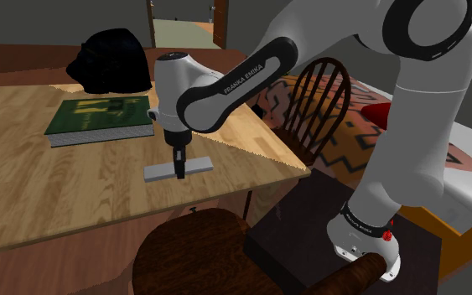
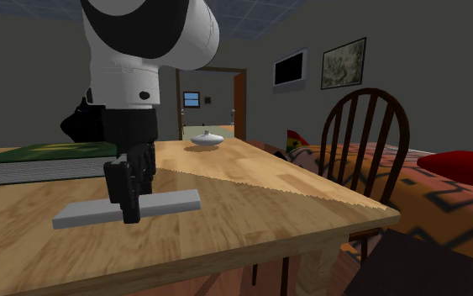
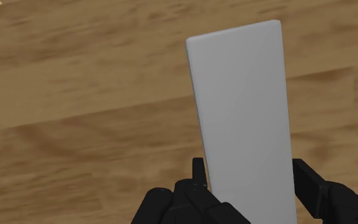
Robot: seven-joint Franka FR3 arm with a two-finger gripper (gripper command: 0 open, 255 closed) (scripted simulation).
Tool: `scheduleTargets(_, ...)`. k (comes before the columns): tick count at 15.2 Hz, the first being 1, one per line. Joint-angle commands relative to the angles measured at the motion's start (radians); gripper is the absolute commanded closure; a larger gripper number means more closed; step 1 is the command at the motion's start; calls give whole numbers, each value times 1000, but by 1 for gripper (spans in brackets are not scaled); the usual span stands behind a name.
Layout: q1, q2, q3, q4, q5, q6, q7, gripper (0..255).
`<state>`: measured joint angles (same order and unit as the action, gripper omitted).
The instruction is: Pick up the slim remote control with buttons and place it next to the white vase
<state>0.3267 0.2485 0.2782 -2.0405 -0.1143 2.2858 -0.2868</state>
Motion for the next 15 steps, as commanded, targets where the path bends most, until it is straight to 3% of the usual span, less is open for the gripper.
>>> scheduleTargets(1, 0, 1, 0, 0, 0, 0, 0, 255)
scheduleTargets(9, 0, 1, 0, -1, 0, 0, 0, 255)
scheduleTargets(15, -4, -44, 6, 27, 20, -70, -14, 255)
